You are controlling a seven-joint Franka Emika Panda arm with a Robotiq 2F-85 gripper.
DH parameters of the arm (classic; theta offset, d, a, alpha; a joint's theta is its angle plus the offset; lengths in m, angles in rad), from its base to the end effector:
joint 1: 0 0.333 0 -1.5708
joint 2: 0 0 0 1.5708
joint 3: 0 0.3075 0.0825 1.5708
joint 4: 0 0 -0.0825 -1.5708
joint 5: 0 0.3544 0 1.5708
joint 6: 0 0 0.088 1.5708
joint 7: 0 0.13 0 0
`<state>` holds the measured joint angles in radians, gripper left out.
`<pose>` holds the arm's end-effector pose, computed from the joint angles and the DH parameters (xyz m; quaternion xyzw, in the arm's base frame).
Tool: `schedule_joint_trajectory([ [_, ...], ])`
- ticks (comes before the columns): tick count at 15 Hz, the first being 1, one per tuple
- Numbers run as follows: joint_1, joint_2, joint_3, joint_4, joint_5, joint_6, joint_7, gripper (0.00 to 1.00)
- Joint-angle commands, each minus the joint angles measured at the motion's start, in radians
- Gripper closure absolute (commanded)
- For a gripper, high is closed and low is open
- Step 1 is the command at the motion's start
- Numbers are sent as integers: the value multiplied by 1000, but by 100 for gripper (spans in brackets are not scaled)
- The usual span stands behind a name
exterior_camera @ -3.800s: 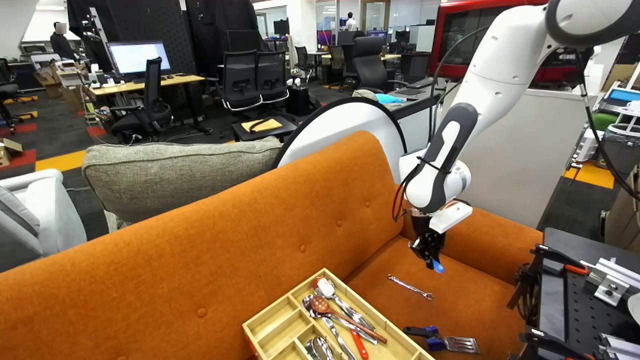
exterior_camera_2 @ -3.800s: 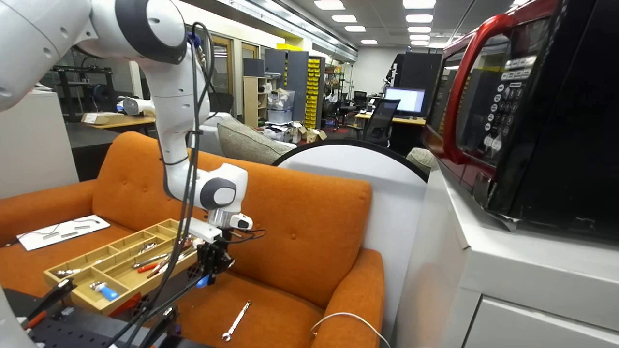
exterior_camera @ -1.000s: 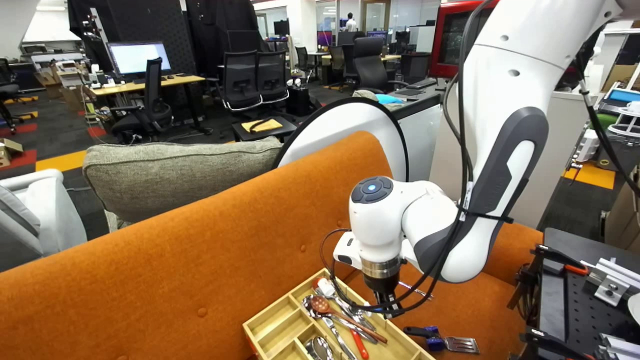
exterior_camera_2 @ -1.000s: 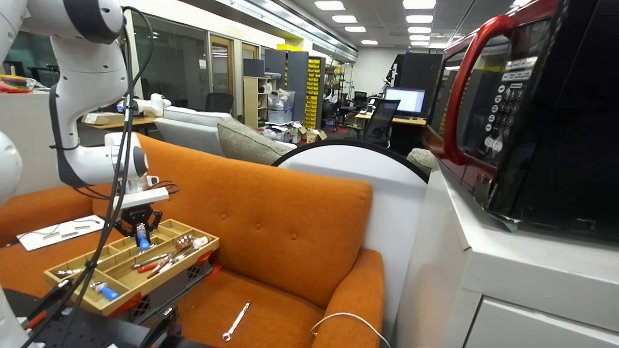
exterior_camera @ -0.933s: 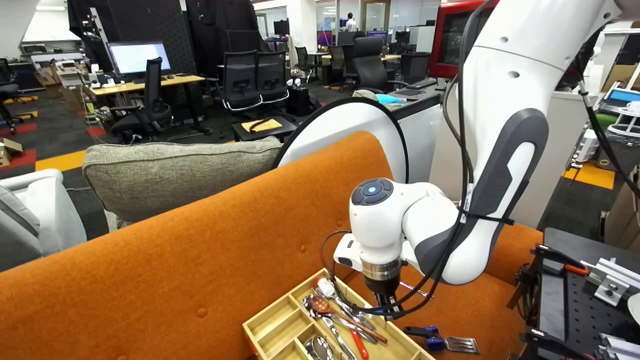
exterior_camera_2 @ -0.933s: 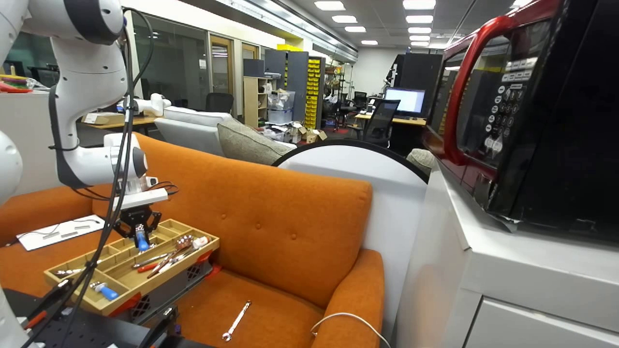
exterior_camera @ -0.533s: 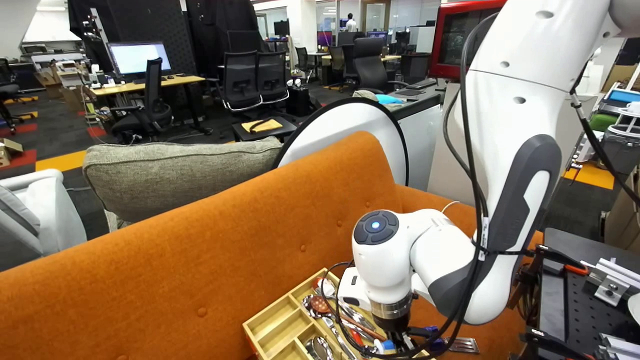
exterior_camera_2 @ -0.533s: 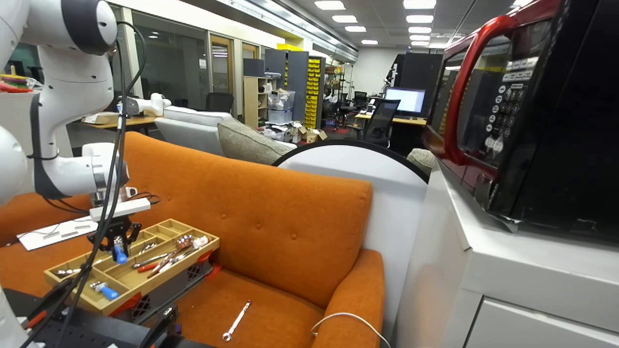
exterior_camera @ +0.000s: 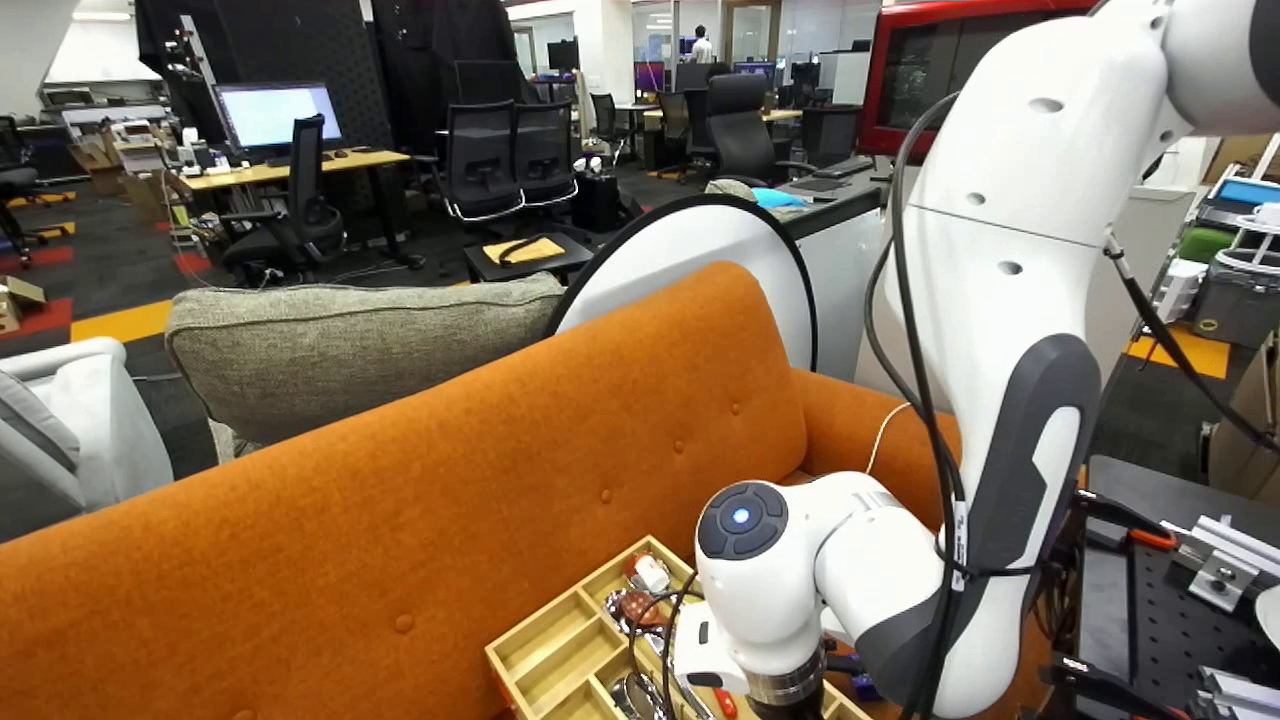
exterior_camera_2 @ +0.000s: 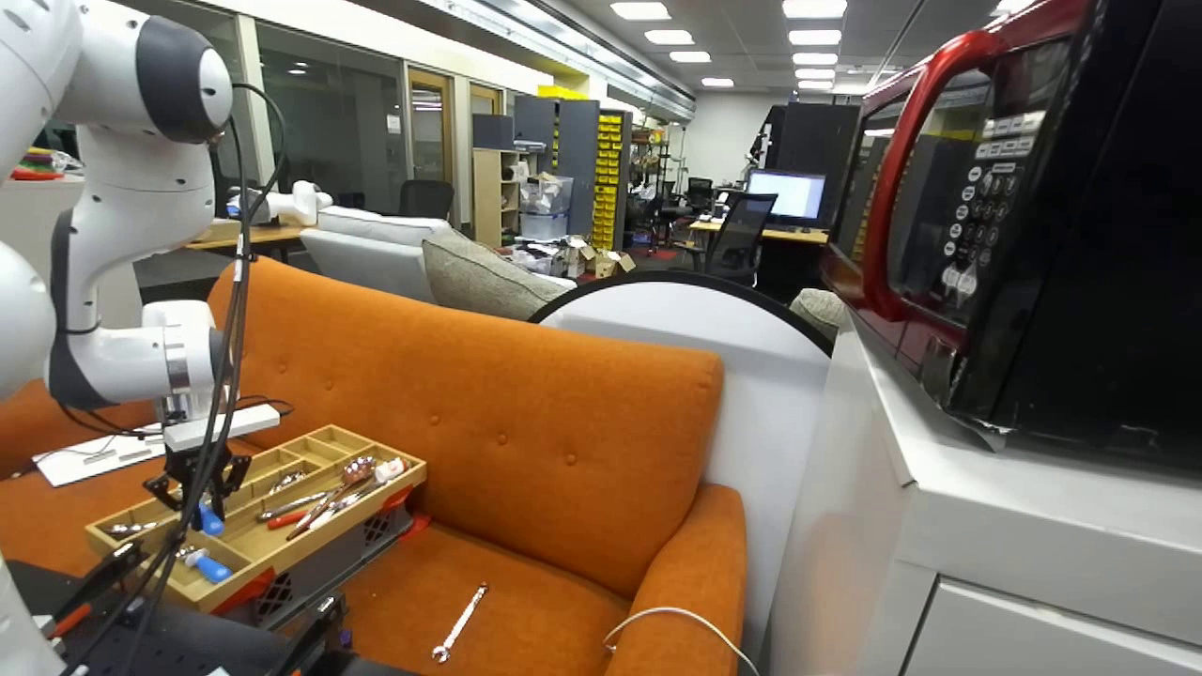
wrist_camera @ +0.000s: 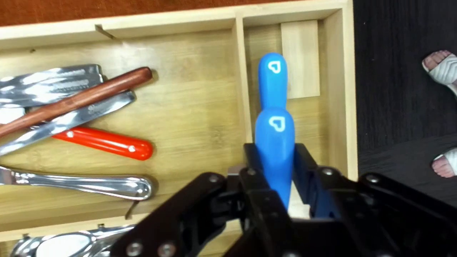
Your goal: Put the small blue spoon where the other one is
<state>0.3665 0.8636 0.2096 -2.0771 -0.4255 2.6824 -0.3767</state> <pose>0.4015 0.2921 0.0017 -0.7909 -0.6029 0.1047 0.0010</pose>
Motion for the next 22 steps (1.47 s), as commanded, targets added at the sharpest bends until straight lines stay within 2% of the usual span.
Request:
schedule_joint_trajectory([
  [1,-40,64,50,53,2,-56,-95,93],
  [9,-44,139,37,111,-9,-135,-148,93],
  [14,-52,160,51,139,-11,-183,-184,93],
  [15,-55,159,54,141,-10,-189,-190,61],
  [16,-57,159,57,142,-8,-193,-197,48],
  [22,-59,142,65,126,-5,-191,-202,8],
])
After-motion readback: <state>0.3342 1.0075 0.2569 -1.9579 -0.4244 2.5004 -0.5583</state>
